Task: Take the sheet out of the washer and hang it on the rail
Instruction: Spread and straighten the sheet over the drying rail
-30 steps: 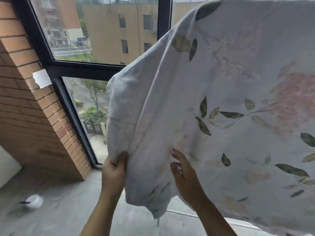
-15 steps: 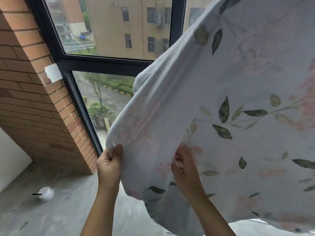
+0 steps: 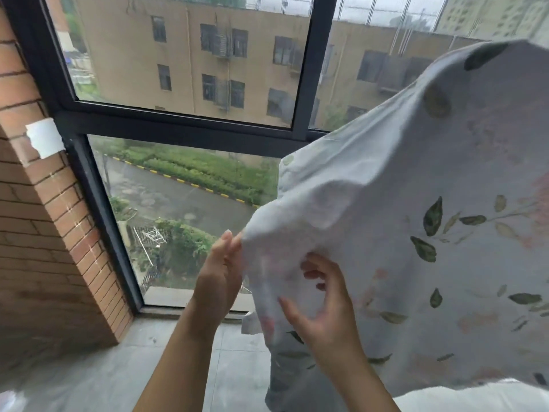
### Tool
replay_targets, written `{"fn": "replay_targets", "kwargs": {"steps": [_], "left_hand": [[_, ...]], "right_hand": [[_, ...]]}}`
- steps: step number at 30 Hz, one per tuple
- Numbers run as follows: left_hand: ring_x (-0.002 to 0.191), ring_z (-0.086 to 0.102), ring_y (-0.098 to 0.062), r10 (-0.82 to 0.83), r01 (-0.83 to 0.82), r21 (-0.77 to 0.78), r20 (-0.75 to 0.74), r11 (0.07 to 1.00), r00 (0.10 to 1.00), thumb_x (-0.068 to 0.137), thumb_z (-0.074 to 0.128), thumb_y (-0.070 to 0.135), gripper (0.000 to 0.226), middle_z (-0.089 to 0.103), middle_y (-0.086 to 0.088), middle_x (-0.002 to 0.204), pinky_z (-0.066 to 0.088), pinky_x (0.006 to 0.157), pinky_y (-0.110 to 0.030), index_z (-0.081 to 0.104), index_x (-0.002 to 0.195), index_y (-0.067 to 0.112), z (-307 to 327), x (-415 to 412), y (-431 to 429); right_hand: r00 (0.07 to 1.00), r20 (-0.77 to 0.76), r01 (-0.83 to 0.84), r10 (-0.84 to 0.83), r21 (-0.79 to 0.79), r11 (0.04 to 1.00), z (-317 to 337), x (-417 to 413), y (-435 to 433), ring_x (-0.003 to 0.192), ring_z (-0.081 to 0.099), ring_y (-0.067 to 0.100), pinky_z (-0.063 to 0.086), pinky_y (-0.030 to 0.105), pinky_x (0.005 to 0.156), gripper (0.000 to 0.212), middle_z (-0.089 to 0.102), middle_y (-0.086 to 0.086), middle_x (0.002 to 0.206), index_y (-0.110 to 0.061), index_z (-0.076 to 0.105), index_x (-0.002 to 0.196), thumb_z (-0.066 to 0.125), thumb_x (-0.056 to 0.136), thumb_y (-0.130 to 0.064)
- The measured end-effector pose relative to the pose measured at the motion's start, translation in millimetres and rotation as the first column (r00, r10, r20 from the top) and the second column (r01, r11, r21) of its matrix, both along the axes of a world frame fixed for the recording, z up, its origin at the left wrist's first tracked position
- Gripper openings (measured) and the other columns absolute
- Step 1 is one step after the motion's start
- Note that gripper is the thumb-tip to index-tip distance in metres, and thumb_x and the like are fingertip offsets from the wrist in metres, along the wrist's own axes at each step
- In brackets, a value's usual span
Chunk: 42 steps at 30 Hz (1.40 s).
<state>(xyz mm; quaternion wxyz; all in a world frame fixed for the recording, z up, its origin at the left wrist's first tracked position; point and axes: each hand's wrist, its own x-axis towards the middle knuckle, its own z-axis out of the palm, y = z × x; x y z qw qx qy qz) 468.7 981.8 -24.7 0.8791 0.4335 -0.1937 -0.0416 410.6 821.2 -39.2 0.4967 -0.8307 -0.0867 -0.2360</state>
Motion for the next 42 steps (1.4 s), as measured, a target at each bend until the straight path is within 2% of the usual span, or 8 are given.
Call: {"fn": "replay_targets", "kwargs": {"steps": [7, 12, 16, 22, 26, 31, 34, 42], "left_hand": [[0.135, 0.040, -0.013, -0.057, -0.007, 0.247, 0.253, 0.969, 0.966, 0.090, 0.045, 0.041, 0.071, 0.049, 0.007, 0.141, 0.031, 0.112, -0.031, 0.040, 0.131, -0.017, 26, 13, 1], [0.140, 0.032, -0.018, -0.122, -0.020, 0.427, 0.301, 0.904, 0.946, 0.091, 0.037, 0.034, 0.056, 0.035, -0.002, 0.152, 0.021, 0.116, -0.048, 0.060, 0.119, -0.009, 33, 17, -9], [0.139, 0.034, -0.012, -0.191, -0.009, 0.469, 0.378, 0.883, 0.906, 0.089, 0.043, 0.024, 0.046, 0.042, 0.002, 0.147, 0.028, 0.114, -0.032, 0.061, 0.119, -0.005, 37, 18, -18], [0.113, 0.060, -0.013, 0.215, -0.310, 0.393, 0.267, 0.866, 0.939, 0.083, 0.051, -0.011, 0.038, 0.065, 0.003, 0.118, 0.050, 0.084, -0.023, 0.068, 0.100, 0.019, 16, 40, -29], [0.098, 0.064, -0.005, 0.382, -0.505, 0.487, 0.334, 0.713, 0.862, 0.084, 0.069, 0.008, 0.027, 0.068, 0.011, 0.099, 0.053, 0.077, -0.023, 0.062, 0.096, 0.031, 18, 62, -38], [0.112, 0.054, -0.019, 0.526, -0.651, 0.373, 0.388, 0.661, 0.757, 0.073, 0.074, 0.025, 0.046, 0.049, 0.001, 0.121, 0.049, 0.093, -0.041, 0.045, 0.108, 0.036, 31, 100, -51], [0.121, 0.044, -0.017, 0.559, -0.758, 0.321, 0.525, 0.568, 0.642, 0.076, 0.072, 0.014, 0.057, 0.042, 0.000, 0.127, 0.037, 0.103, -0.027, 0.045, 0.126, 0.019, 46, 136, -46], [0.061, 0.044, -0.007, 0.062, -0.245, 0.288, 0.523, 0.926, 0.850, 0.074, 0.058, -0.003, 0.014, 0.052, 0.005, 0.066, 0.037, 0.056, -0.025, 0.054, 0.076, 0.010, 102, 187, -24]], "right_hand": [[0.979, -0.042, 0.193, -0.201, -0.151, 0.969, 1, 13, 17, 0.093, 0.053, -0.001, 0.044, 0.020, 0.078, 0.037, 0.051, -0.022, 0.101, -0.050, 0.044, 0.093, 0.071, 0.069, -0.045], [0.974, -0.135, 0.153, -0.182, -0.200, 0.968, 3, 20, 21, 0.102, 0.048, -0.002, 0.043, 0.019, 0.084, 0.065, 0.046, -0.020, 0.111, -0.041, 0.038, 0.112, 0.058, 0.057, -0.068], [0.971, -0.057, 0.232, -0.234, -0.043, 0.972, 4, 21, 17, 0.075, 0.052, 0.008, 0.040, 0.022, 0.066, 0.009, 0.059, -0.007, 0.081, -0.028, 0.050, 0.088, 0.050, 0.085, -0.036], [0.987, -0.118, 0.131, -0.106, 0.232, 0.964, 10, 18, -16, 0.050, 0.038, 0.003, 0.029, 0.015, 0.048, 0.029, 0.048, -0.010, 0.057, -0.023, 0.050, 0.076, 0.043, 0.096, -0.003], [0.992, -0.110, 0.083, -0.056, 0.252, 0.964, 22, 22, -28, 0.052, 0.039, 0.001, 0.030, 0.014, 0.050, 0.012, 0.050, -0.011, 0.059, -0.023, 0.054, 0.078, 0.049, 0.087, -0.031], [0.940, -0.285, 0.170, -0.190, -0.092, 0.981, 23, 31, -13, 0.072, 0.060, 0.001, 0.049, 0.027, 0.062, 0.053, 0.063, -0.016, 0.083, -0.040, 0.041, 0.093, 0.059, 0.055, -0.071], [0.896, -0.280, 0.300, -0.346, -0.192, 0.934, 21, 41, 6, 0.077, 0.060, -0.001, 0.052, 0.034, 0.068, 0.063, 0.061, -0.021, 0.088, -0.041, 0.039, 0.094, 0.058, 0.047, -0.079], [0.608, -0.216, 0.738, -0.764, -0.204, 0.644, 24, 84, 77, 0.071, 0.059, 0.019, 0.050, 0.035, 0.063, 0.052, 0.062, -0.013, 0.080, -0.037, 0.036, 0.094, 0.071, 0.064, -0.060]]}}
